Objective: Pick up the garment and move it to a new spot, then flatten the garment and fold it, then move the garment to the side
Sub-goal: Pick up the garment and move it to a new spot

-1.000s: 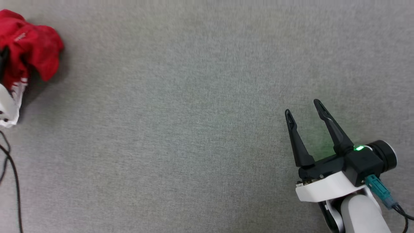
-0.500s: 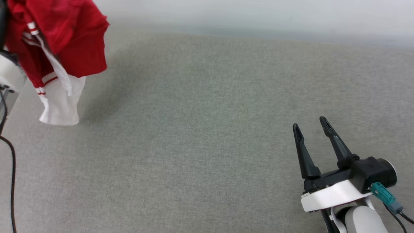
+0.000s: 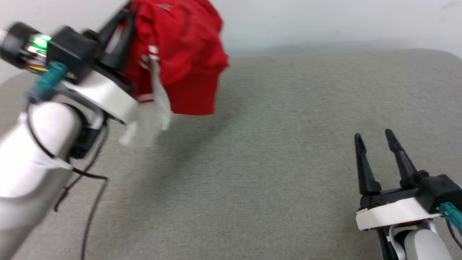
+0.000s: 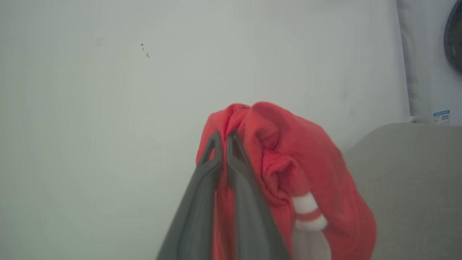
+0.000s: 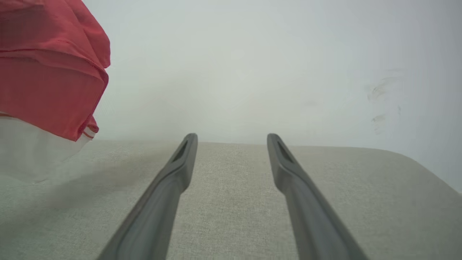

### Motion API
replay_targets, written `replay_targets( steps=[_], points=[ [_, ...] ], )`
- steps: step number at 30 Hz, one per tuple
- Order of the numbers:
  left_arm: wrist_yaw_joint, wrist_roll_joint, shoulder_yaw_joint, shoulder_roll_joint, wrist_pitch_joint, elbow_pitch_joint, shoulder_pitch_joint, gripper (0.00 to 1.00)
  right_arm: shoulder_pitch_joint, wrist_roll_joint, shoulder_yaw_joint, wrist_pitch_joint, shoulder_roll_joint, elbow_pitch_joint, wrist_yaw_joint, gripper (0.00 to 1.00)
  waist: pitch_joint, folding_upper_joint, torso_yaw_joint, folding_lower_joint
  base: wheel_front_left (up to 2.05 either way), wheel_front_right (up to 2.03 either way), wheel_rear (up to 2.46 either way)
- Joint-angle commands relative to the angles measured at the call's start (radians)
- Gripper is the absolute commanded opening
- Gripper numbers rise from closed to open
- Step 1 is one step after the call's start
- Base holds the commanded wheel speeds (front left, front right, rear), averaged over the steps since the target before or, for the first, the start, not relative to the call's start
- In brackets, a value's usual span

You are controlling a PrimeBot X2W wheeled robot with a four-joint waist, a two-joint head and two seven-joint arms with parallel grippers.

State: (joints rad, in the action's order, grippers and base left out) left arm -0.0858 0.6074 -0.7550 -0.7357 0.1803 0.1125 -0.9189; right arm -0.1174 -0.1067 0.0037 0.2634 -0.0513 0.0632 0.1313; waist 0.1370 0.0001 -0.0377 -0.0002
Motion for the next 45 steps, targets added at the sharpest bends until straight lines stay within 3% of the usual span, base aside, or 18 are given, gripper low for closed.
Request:
replay_targets(
  steps=[1, 4, 5, 6, 8, 13, 14, 19, 26, 30, 38, 41, 45],
  points=[
    [-0.021, -0.015, -0.021, 0.042, 0.016, -0.008, 0.028, 0.0, 0.0, -0.008, -0.013, 0.002, 0.002, -0.008, -0.001, 1.0, 0.015, -0.0001, -0.048, 0.0002, 0.0, 0.0, 0.0],
    [-0.042, -0.036, -0.066, 0.111, 0.03, 0.0, 0.062, 0.0, -0.004, -0.01, -0.025, 0.002, 0.002, -0.011, -0.001, 1.0, 0.028, -0.0001, -0.077, 0.0002, 0.0, 0.0, 0.0],
    [-0.042, -0.036, -0.066, 0.111, 0.03, 0.0, 0.062, 0.0, -0.004, -0.01, -0.025, 0.002, 0.002, -0.011, -0.001, 1.0, 0.028, -0.0001, -0.077, 0.0002, 0.0, 0.0, 0.0],
    [-0.048, -0.035, -0.122, 0.19, 0.042, 0.031, 0.12, 0.0, -0.01, -0.014, -0.026, 0.002, 0.002, -0.015, -0.001, 1.0, 0.041, -0.0001, -0.098, 0.0002, 0.0, 0.0, 0.0],
    [-0.031, -0.038, -0.192, 0.267, 0.052, 0.08, 0.187, 0.0, -0.014, -0.015, -0.027, 0.002, 0.002, -0.017, -0.001, 1.0, 0.05, -0.0001, -0.109, 0.0002, 0.0, 0.0, 0.0],
    [0.019, -0.024, -0.306, 0.374, 0.04, 0.193, 0.289, 0.03, -0.01, -0.011, -0.033, 0.002, 0.002, -0.015, -0.001, 1.0, 0.053, -0.0001, -0.106, 0.0002, 0.0, 0.0, 0.0],
    [0.027, -0.026, -0.322, 0.392, 0.042, 0.213, 0.297, 1.0, -0.009, -0.008, -0.033, 0.002, 0.002, -0.012, -0.001, 1.0, 0.051, -0.0001, -0.101, 0.0002, 0.0, 0.0, 0.0],
    [0.063, -0.019, -0.365, 0.448, 0.051, 0.276, 0.333, 1.0, -0.002, -0.005, -0.03, 0.002, 0.002, -0.005, -0.001, 1.0, 0.034, -0.0001, -0.075, 0.0002, 0.0, 0.0, 0.0],
    [0.039, -0.028, -0.279, 0.445, 0.084, 0.252, 0.336, 1.0, 0.024, 0.004, -0.026, 0.002, 0.002, 0.011, -0.001, 1.0, -0.031, -0.0001, -0.007, 0.0002, 0.0, 0.0, 0.0],
    [0.01, -0.057, -0.186, 0.393, 0.085, 0.162, 0.371, 1.0, 0.045, 0.007, -0.021, 0.002, 0.002, 0.018, -0.001, 1.0, -0.067, -0.0001, 0.031, 0.0002, 0.0, 0.0, 0.0],
    [-0.097, -0.128, 0.065, 0.278, 0.085, 0.011, 0.544, 1.0, 0.072, 0.017, -0.014, 0.002, 0.002, 0.026, -0.001, 1.0, -0.109, -0.0001, 0.077, 0.0002, 0.0, 0.0, 0.0],
    [-0.123, -0.143, 0.17, 0.273, 0.085, -0.03, 0.641, 1.0, 0.082, 0.019, -0.011, 0.002, 0.002, 0.031, -0.001, 1.0, -0.119, -0.0001, 0.082, 0.0002, 0.0, 0.0, 0.0],
    [-0.124, -0.176, 0.281, 0.305, 0.085, -0.076, 0.769, 1.0, 0.092, 0.019, -0.006, 0.002, 0.002, 0.033, -0.001, 1.0, -0.128, -0.0001, 0.085, 0.0002, 0.0, 0.0, 0.0]
  ],
)
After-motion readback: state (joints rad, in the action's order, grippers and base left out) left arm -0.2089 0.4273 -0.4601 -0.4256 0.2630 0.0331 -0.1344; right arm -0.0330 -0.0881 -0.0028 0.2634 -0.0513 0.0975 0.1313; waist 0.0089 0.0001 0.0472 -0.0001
